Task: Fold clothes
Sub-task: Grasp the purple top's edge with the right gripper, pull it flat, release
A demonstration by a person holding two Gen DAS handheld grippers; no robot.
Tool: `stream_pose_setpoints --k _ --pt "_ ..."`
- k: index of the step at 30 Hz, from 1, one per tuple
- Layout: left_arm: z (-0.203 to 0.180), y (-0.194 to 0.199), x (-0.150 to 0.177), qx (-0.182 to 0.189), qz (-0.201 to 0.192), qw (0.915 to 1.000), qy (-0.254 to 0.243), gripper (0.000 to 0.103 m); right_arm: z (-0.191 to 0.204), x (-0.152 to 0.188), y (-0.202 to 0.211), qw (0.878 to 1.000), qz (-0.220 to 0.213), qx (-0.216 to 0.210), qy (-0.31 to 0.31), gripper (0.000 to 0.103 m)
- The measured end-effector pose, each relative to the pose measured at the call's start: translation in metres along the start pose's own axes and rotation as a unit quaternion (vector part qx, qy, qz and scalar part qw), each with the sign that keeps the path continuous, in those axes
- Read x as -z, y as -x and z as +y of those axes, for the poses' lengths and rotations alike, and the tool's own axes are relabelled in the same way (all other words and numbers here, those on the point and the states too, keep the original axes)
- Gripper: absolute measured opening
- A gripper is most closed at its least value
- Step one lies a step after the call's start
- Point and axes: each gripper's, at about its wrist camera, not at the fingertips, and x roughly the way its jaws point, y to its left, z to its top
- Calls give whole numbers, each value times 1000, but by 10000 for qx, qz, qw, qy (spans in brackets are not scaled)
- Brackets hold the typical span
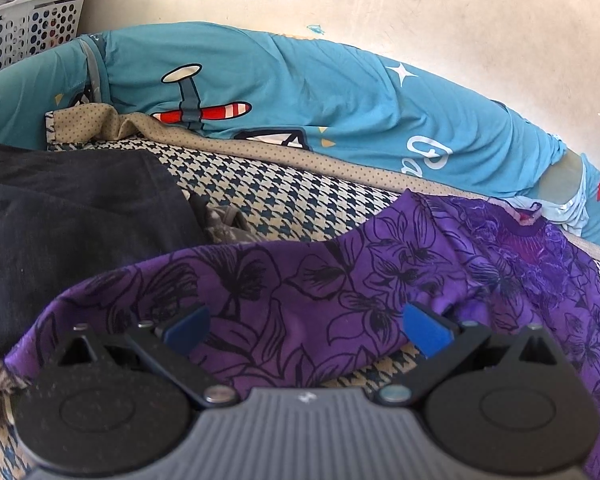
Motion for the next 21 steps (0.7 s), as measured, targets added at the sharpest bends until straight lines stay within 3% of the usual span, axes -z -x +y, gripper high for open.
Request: stream_pose_setpoints --k 7,11,15,21 --pt "-12 6 7 288 -57 9995 -75 103 24 10 -20 9990 278 -202 292 7" --pt "-27 7 12 486 -56 9985 -230 103 20 14 -26 9989 361 -282 46 9" --pt "-46 7 16 659 -38 9968 -440 103 24 17 -17 9975 287 -623 167 10" --pt "-79 7 29 788 61 9936 -804 103 13 22 -4 9992 247 -306 25 11"
